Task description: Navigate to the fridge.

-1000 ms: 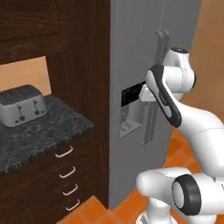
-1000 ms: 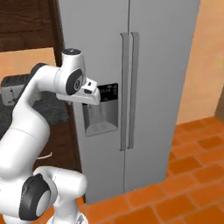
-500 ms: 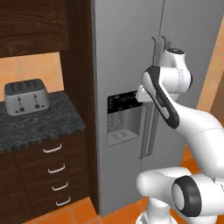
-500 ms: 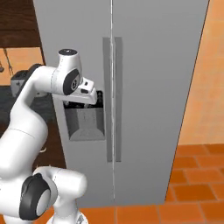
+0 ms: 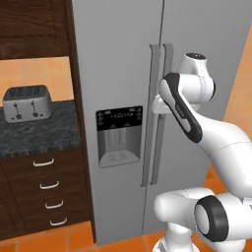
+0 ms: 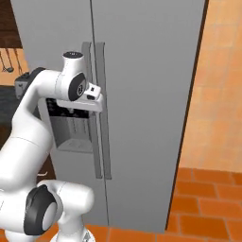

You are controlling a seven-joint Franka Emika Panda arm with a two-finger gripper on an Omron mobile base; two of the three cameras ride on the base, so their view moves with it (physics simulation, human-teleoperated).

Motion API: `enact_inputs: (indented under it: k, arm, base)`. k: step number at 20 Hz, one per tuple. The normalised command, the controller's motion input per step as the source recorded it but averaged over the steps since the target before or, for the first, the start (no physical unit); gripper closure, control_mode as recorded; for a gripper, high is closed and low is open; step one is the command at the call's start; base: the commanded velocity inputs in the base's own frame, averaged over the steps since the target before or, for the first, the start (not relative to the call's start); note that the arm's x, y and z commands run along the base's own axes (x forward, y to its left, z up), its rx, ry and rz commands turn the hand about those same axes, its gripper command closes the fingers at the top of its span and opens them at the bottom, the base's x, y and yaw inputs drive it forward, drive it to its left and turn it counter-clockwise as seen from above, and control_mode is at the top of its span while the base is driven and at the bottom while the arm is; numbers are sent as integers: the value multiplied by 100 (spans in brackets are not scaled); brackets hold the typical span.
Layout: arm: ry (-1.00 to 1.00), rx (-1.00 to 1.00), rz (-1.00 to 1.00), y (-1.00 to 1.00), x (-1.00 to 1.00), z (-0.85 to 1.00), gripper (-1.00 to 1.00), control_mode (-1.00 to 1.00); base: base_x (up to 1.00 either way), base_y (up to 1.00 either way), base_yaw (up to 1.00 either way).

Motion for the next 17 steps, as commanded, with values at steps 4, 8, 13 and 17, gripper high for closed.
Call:
enact_inputs:
  k: [4, 8, 13, 17]
  arm:
    - [0, 0, 0, 0, 0, 0, -100, 100]
    - [0, 0, 0, 0, 0, 0, -100, 100]
    - [0, 0, 0, 0, 0, 0, -100, 100]
    - [0, 0, 0, 0, 0, 0, -100, 100]
  base:
    - [44, -37, 25]
    - [36, -35, 21]
    - [13, -36, 18]
    - [35, -40, 17]
